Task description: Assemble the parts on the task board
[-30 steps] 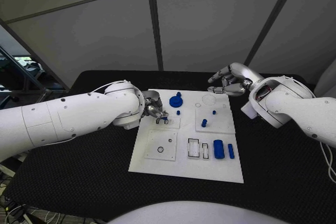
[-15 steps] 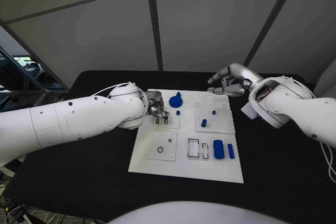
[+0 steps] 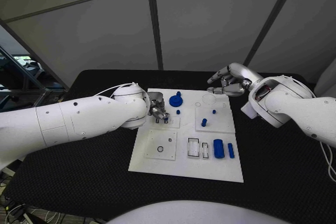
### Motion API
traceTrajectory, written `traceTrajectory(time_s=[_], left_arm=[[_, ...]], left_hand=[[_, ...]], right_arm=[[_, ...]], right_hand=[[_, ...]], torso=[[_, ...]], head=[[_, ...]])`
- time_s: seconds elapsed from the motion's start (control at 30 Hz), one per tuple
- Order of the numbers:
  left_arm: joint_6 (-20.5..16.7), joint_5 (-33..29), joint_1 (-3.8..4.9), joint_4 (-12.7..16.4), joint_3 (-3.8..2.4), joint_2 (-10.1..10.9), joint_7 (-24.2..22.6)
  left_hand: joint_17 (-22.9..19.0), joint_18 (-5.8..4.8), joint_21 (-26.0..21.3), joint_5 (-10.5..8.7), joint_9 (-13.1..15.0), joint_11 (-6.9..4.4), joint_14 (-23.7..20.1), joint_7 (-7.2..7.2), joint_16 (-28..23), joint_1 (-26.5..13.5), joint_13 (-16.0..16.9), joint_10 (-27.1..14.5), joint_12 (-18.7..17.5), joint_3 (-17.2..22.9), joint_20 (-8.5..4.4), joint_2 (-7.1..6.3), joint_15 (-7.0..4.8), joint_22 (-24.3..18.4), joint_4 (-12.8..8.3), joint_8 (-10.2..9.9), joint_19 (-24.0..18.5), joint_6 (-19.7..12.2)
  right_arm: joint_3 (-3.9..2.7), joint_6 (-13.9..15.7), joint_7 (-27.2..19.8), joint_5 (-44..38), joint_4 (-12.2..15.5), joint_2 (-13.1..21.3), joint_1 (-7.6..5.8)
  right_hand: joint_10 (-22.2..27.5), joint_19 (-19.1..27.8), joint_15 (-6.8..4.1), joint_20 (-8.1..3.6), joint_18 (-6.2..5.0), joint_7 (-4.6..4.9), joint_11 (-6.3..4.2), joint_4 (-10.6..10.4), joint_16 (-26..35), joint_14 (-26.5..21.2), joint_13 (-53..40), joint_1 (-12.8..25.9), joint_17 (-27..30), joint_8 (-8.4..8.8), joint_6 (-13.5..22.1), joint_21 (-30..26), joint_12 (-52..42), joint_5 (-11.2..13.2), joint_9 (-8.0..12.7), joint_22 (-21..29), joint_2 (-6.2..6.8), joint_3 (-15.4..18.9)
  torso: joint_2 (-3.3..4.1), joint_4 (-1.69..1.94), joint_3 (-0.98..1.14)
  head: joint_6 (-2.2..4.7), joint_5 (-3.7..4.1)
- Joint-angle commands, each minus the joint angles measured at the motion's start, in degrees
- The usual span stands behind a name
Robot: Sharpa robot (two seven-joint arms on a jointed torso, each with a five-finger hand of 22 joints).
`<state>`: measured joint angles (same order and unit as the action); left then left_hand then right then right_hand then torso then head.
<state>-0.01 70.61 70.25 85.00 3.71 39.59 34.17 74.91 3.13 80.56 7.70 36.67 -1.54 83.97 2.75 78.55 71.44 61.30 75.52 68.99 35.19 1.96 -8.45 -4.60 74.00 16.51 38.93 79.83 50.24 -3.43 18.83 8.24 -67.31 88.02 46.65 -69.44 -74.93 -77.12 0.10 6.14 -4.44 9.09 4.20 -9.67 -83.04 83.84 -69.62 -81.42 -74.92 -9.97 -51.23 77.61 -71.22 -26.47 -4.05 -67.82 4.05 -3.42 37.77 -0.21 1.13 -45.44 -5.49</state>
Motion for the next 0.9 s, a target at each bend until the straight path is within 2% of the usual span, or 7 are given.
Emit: traceTrajectory(time_s=[0.03,0.9], left_arm=[[2.5,1.2,0.01,-0.2,0.01,-0.1,0.7],[5.3,1.3,-0.18,1.0,0.08,0.4,0.8]], left_hand=[[1.2,0.61,0.1,0.25,0.1,0.01,2.7,-0.12,0.3,-0.5,0.0,0.3,0.2,8.4,-0.15,-0.05,-0.14,0.0,-8.2,0.4,0.2,-0.2],[1.2,0.63,0.1,0.22,0.5,-0.01,2.7,-0.12,0.3,-1.0,-0.2,0.2,0.0,9.4,-0.17,-0.37,-0.15,0.0,-9.2,0.7,0.1,-0.4]], right_arm=[[-0.05,-0.4,0.0,-0.3,0.1,0.0,-0.12],[-0.04,-0.8,0.0,-0.3,0.0,0.0,-0.11]], right_hand=[[-0.4,0.0,-0.38,-0.25,-0.27,0.17,-0.11,-0.4,0.3,3.6,0.0,0.1,-4.4,-0.3,-0.1,-0.2,-0.1,0.2,0.1,0.1,-0.07,-0.1],[-0.3,0.0,-0.38,-0.25,-0.28,0.17,-0.11,-0.4,0.3,3.6,0.1,0.1,-4.4,-0.31,-0.1,-0.2,-0.1,0.3,0.1,0.2,-0.07,-0.1]], torso=[[-0.01,0.03,0.0],[-0.02,0.06,0.0]], head=[[-0.03,0.15],[-0.24,0.3]])
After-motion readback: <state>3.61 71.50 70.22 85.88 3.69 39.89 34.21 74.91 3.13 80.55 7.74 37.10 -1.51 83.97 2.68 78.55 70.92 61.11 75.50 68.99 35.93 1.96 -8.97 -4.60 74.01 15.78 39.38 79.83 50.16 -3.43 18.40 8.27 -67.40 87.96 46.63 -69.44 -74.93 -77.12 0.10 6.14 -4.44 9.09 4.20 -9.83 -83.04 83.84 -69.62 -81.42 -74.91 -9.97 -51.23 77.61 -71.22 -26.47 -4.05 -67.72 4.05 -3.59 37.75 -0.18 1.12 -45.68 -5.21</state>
